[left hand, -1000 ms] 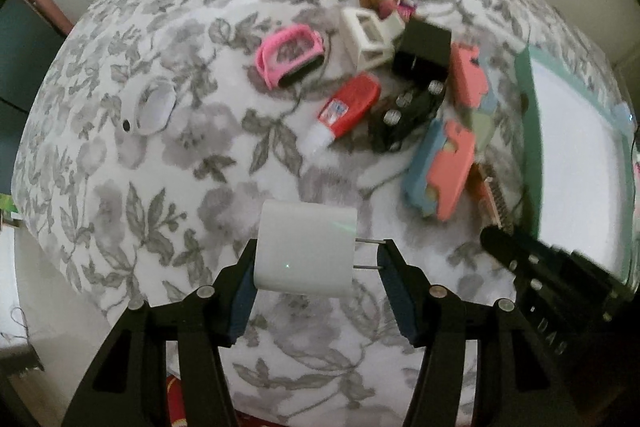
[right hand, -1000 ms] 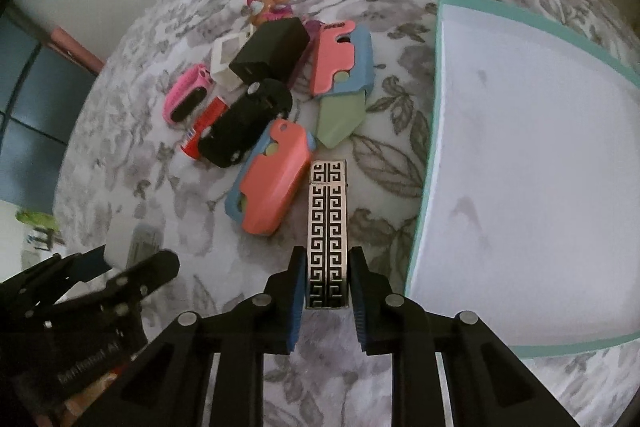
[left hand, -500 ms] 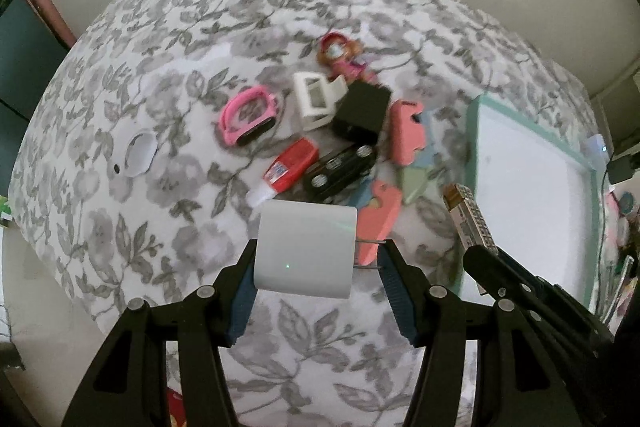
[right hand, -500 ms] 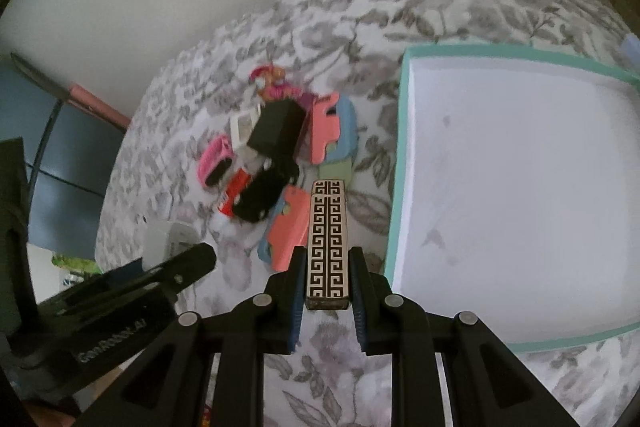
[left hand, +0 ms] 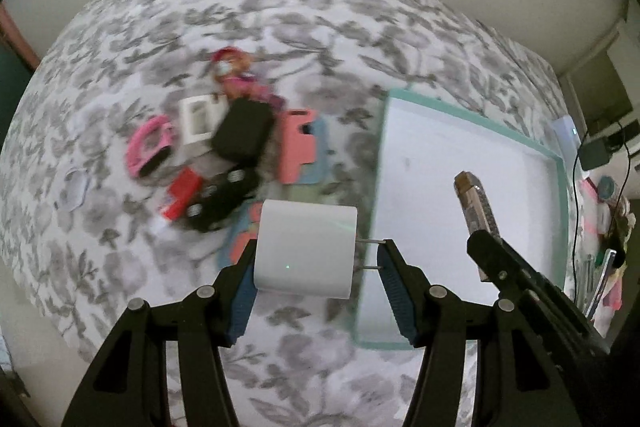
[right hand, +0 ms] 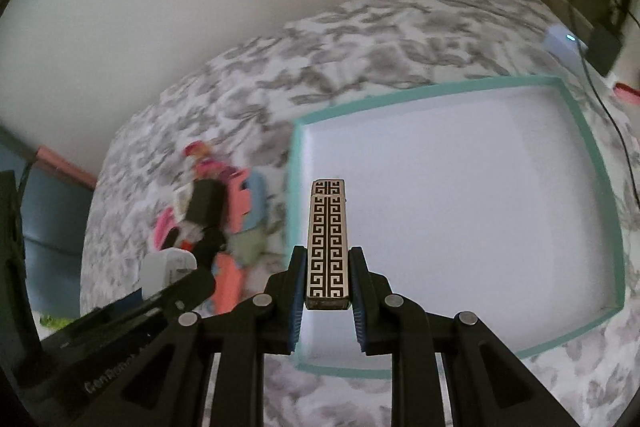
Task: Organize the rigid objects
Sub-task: 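Carry the white adapter and patterned bar over the teal-rimmed tray with both tools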
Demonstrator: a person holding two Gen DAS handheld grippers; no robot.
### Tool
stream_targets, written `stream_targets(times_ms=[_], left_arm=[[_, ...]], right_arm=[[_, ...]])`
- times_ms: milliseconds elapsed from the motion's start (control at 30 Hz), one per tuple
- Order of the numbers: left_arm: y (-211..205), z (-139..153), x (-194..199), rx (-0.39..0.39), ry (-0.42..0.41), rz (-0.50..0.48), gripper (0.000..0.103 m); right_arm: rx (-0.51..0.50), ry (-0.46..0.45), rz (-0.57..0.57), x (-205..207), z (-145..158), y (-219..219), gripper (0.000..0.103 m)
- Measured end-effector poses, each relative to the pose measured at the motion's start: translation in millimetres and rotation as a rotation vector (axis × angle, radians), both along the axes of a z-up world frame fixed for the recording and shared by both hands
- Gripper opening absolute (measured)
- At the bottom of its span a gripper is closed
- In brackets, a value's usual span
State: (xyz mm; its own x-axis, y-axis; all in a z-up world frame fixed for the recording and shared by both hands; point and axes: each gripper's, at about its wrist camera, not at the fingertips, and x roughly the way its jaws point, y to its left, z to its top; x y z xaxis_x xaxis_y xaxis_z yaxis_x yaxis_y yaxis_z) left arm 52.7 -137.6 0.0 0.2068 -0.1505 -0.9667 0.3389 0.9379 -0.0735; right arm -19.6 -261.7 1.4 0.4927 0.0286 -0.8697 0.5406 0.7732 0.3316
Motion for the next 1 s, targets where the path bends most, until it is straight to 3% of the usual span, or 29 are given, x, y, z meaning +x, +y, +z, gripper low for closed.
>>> stream_targets(times_ms=[433, 667, 1000], left_arm=[[-81, -26, -6, -0.013, 0.015, -0.134, 0.06], [-95, -29, -7, -0.043, 0.012, -0.169, 0.06], [-101, -52, -9, -0.015, 0.034, -0.194, 0.06]], right_arm=[[-0.073, 0.135, -0.25, -35, -27, -83, 0.022], [-0.11, 0.155, -0.296, -47, -27, -101, 0.022], [-0.115, 0.201, -0.269, -44, -45, -98, 0.022]])
